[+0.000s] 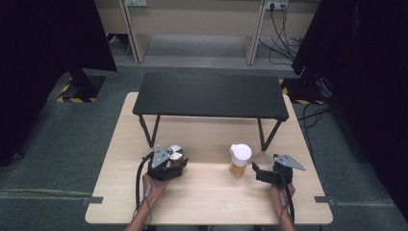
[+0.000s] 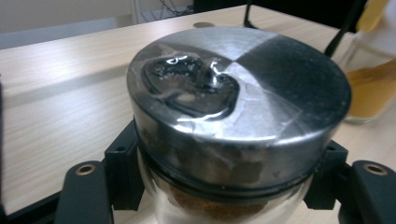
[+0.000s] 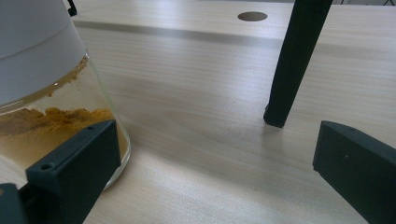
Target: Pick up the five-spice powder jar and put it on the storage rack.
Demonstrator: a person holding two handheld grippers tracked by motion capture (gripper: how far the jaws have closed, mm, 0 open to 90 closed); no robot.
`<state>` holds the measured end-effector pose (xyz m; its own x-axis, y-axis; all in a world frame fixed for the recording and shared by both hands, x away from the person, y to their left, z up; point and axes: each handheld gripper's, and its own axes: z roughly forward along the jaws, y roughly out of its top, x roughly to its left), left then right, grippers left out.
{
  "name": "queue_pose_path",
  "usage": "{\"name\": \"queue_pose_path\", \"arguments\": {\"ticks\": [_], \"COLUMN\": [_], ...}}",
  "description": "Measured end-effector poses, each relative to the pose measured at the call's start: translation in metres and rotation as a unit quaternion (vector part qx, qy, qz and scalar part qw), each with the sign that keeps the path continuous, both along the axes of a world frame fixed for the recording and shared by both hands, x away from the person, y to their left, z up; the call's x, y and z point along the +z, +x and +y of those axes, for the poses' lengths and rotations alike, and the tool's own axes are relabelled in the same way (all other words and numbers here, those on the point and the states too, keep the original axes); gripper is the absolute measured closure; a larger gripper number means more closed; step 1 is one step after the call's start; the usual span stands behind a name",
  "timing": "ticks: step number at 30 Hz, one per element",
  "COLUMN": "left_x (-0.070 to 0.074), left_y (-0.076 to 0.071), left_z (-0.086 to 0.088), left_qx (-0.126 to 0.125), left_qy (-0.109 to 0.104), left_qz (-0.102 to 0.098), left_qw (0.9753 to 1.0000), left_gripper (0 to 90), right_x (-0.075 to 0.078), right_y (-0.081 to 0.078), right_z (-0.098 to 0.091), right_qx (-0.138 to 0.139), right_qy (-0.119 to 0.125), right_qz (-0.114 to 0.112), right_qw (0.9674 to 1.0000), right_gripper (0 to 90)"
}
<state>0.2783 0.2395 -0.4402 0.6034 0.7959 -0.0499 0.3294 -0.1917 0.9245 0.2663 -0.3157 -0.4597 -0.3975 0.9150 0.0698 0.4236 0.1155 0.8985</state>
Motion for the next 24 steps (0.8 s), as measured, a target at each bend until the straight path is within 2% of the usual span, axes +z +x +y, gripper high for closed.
{"name": "queue_pose_path", "arguments": {"ticks": [2, 8, 12, 15, 22, 24], "left_x": [0.008, 0.031, 0.046, 0.057, 0.084, 0.094], "left_y": [0.000, 0.002, 0.004, 0.005, 0.009, 0.013], "left_z": [0.000, 0.005, 0.008, 0.009, 0.012, 0.014], "left_qx": [-0.008, -0.033, -0.040, -0.041, -0.050, -0.057], "left_qy": [0.006, -0.001, -0.003, 0.006, 0.011, 0.008], "left_qz": [-0.002, 0.003, 0.006, 0.004, 0.002, 0.008], "left_qw": [0.9999, 0.9994, 0.9992, 0.9991, 0.9987, 0.9983], "left_gripper": [30.9, 30.9, 30.9, 30.9, 30.9, 30.9], "right_x": [0.000, 0.000, 0.000, 0.000, 0.000, 0.000], "right_y": [0.000, 0.000, 0.000, 0.000, 0.000, 0.000], "right_z": [0.000, 0.001, 0.000, 0.000, 0.000, 0.000], "right_qx": [0.000, 0.001, 0.001, 0.000, 0.001, 0.000], "right_qy": [0.000, -0.004, -0.002, -0.001, -0.001, -0.001], "right_qz": [0.000, -0.002, 0.000, 0.000, 0.000, 0.000], "right_qw": [1.0000, 1.0000, 1.0000, 1.0000, 1.0000, 1.0000], "right_gripper": [0.8, 0.8, 0.8, 0.8, 0.8, 0.8]}}
